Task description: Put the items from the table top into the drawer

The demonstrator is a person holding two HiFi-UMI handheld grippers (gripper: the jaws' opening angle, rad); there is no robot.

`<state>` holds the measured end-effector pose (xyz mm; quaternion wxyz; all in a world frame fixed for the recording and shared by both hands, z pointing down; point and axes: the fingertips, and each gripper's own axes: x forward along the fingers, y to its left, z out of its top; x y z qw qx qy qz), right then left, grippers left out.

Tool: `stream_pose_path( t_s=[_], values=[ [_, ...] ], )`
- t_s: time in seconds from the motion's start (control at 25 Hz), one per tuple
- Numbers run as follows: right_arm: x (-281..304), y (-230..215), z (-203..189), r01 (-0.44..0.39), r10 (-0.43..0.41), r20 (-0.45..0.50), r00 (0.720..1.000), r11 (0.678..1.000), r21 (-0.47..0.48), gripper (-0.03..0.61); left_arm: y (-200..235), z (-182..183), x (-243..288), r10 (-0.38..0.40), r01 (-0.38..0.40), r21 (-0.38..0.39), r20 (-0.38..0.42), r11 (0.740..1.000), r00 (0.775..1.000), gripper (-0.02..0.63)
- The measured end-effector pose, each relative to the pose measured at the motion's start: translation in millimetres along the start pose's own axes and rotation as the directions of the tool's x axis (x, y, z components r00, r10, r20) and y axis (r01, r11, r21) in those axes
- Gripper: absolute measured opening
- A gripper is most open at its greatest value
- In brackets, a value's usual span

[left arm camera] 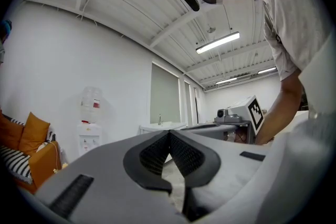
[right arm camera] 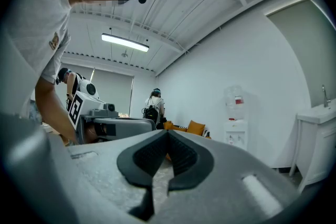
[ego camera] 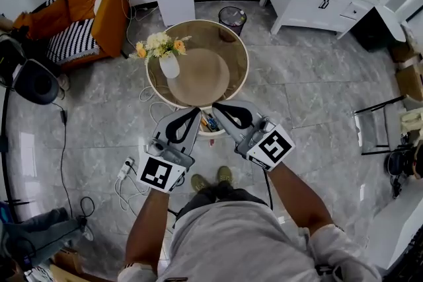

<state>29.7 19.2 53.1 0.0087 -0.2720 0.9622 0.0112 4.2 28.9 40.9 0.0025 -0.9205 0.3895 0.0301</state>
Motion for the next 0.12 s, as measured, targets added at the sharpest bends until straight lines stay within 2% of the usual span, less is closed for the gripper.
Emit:
stream_pose_path(
  t_s=[0.12],
  values=[
    [-6.0, 4.1, 2.5, 0.002, -0.002, -0.001, 1.0, 1.0, -0.005, -0.002, -6.8, -0.4, -3.6, -0.007, 0.007, -0.004, -0.008, 1.0, 1.0, 0.0]
  ],
)
